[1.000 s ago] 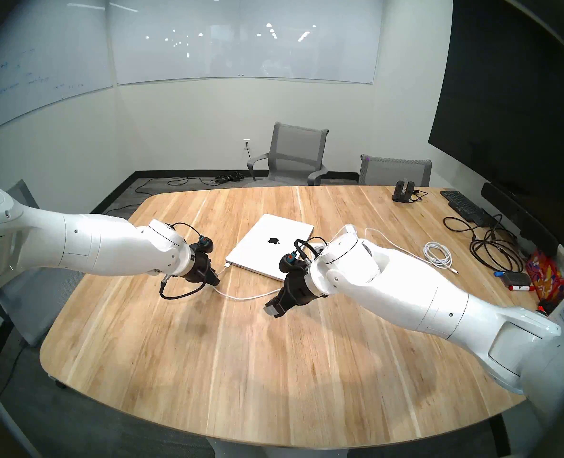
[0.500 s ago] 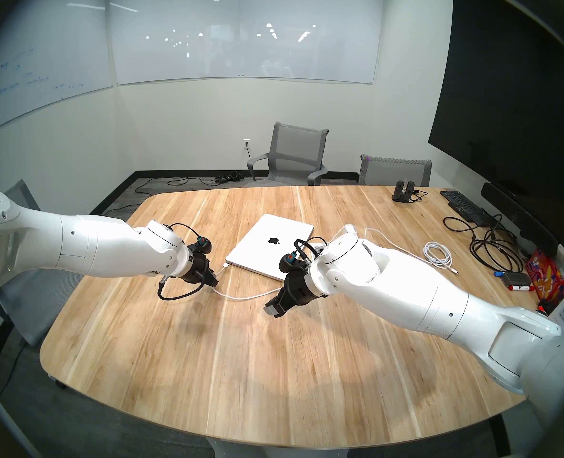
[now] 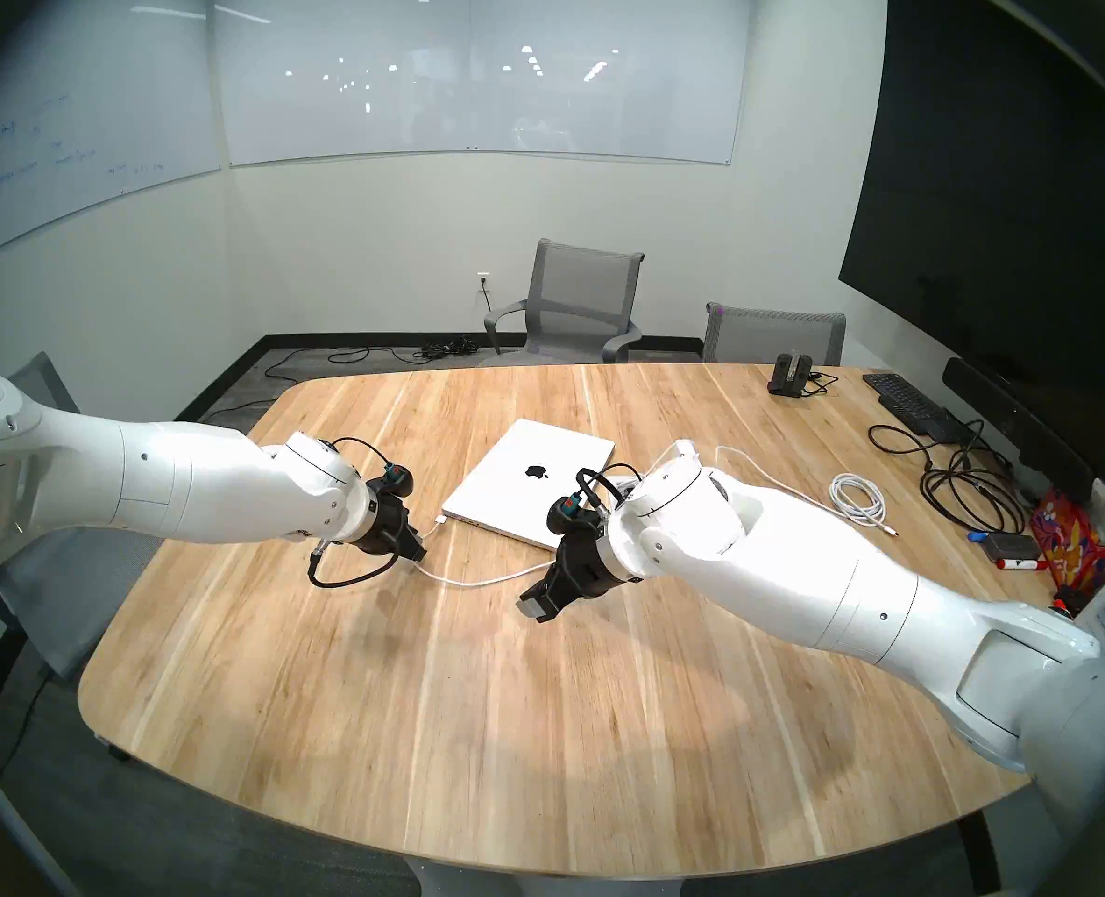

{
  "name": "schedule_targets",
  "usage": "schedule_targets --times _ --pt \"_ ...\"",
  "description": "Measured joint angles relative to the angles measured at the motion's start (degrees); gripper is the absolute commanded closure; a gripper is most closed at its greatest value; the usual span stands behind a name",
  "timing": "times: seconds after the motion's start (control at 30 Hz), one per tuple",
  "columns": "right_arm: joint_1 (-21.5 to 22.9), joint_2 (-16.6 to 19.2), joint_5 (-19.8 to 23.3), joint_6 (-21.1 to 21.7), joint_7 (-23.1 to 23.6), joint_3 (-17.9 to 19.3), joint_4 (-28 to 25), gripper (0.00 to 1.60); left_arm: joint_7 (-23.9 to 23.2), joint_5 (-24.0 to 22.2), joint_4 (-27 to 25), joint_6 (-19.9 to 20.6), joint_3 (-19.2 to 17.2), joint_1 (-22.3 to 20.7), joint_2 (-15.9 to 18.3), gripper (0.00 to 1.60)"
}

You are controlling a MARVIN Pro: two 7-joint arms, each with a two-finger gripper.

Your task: Plug the charging cable into the port of a MacBook

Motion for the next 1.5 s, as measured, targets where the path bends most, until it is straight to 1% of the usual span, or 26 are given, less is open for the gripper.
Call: schedule_targets --times 0.77,1.17,1.5 --pt "0.00 0.00 0.00 0.00 0.00 0.00 0.00 0.00 -0.25 -0.27 -0.93 0.04 0.05 0.15 0.00 1.60" --pt "0.00 0.00 0.00 0.00 0.00 0.00 0.00 0.00 -1.25 -0.40 -0.26 1.31 0.10 0.08 0.07 1.60" --pt "0.00 0.00 0.00 0.00 0.00 0.00 0.00 0.00 -1.45 -0.40 -0.04 1.46 0.04 0.08 0.09 1.60"
